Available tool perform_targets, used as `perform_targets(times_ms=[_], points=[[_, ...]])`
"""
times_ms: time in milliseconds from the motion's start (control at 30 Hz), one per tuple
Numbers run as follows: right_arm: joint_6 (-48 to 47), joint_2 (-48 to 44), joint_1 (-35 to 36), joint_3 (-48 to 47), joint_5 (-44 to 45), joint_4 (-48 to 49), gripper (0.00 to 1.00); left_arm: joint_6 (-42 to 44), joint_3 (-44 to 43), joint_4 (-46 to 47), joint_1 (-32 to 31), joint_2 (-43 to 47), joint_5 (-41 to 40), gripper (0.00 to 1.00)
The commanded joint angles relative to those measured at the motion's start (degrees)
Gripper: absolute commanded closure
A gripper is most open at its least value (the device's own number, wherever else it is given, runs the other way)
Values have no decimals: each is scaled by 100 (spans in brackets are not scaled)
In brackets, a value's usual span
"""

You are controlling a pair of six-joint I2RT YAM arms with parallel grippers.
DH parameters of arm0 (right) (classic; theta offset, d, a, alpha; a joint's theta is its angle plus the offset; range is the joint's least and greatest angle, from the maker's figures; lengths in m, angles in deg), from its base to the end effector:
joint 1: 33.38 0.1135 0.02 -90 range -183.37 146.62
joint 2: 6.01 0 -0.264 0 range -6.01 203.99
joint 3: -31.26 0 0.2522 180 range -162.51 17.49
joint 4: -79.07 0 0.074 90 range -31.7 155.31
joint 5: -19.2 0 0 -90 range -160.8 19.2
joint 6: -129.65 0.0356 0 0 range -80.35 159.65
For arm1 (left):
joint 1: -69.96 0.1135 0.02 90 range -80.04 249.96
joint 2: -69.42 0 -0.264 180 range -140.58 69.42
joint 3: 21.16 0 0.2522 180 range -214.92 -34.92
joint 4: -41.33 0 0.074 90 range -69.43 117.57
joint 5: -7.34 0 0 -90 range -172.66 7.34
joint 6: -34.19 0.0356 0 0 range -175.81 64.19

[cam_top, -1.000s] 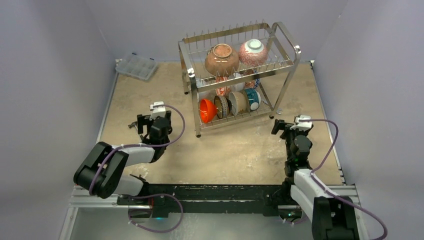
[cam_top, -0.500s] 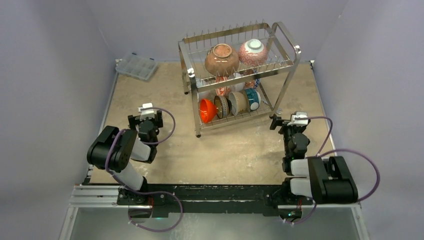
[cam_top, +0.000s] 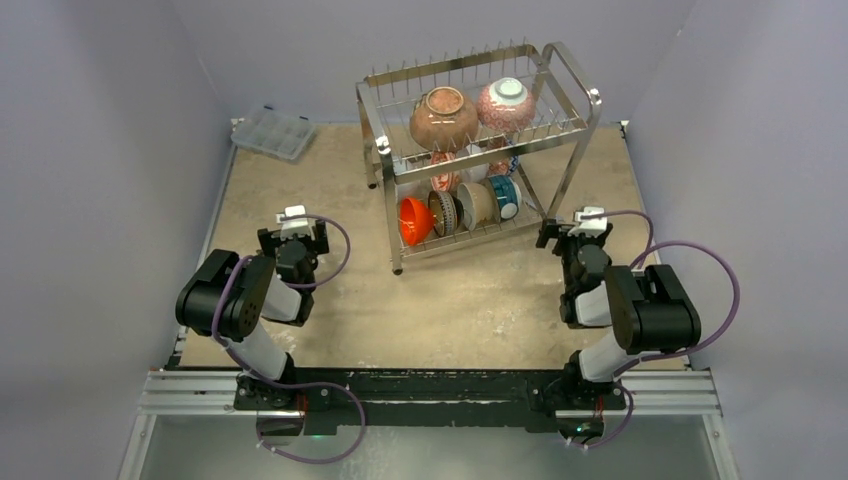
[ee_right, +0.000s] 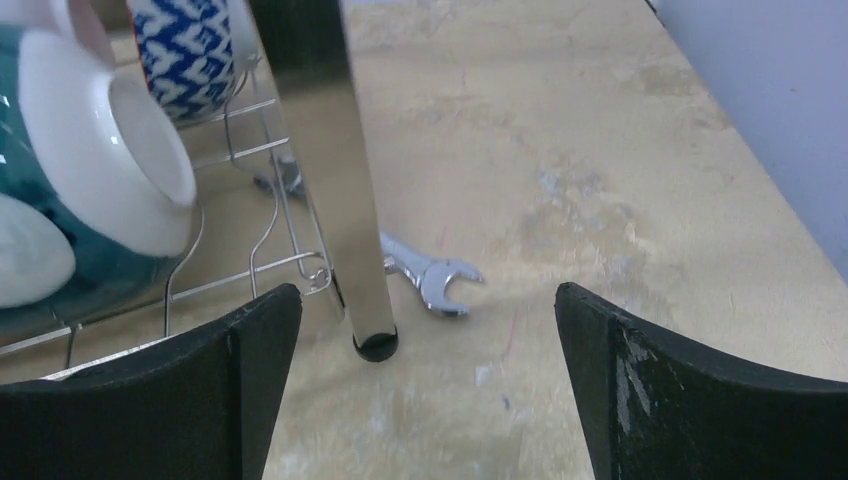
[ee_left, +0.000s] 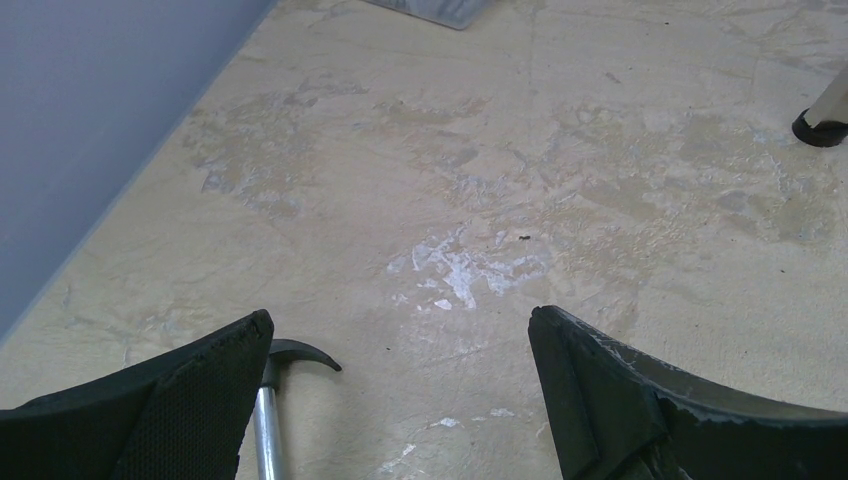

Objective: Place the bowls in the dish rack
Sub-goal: Reset both arms

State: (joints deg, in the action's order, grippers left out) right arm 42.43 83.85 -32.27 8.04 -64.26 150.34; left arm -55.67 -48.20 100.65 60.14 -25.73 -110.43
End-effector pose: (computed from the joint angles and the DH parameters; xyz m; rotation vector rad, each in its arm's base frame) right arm 0.2284 0.0004 0.1548 0.1138 1.4862 -0.0302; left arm 0.2413 -0.0249 0.1263 -0.2086 1.7023 0.2919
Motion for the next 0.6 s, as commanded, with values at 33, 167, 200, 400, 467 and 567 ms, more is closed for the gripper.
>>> perform_targets(times_ms=[33,167,200,400,467,567], points=[[-215,-8,13,-652,-60,11,1,-172,-99,272,37,-15,-45,1],[-219,-16,13,-665,-59,-26,1,-172,-104,272,42,-19,-44,1],[-224,-29,17,-668,-57,-50,1,-170,-98,274,41,-21,-44,1],[-228,-22,13,-672,-66,-22,1,-172,-100,272,40,-15,-44,1],[-234,-22,18,-672,-67,-24,1,-170,-96,277,41,-20,-45,1],[-234,-22,15,-672,-66,-22,1,-172,-120,255,40,-32,-38,1]])
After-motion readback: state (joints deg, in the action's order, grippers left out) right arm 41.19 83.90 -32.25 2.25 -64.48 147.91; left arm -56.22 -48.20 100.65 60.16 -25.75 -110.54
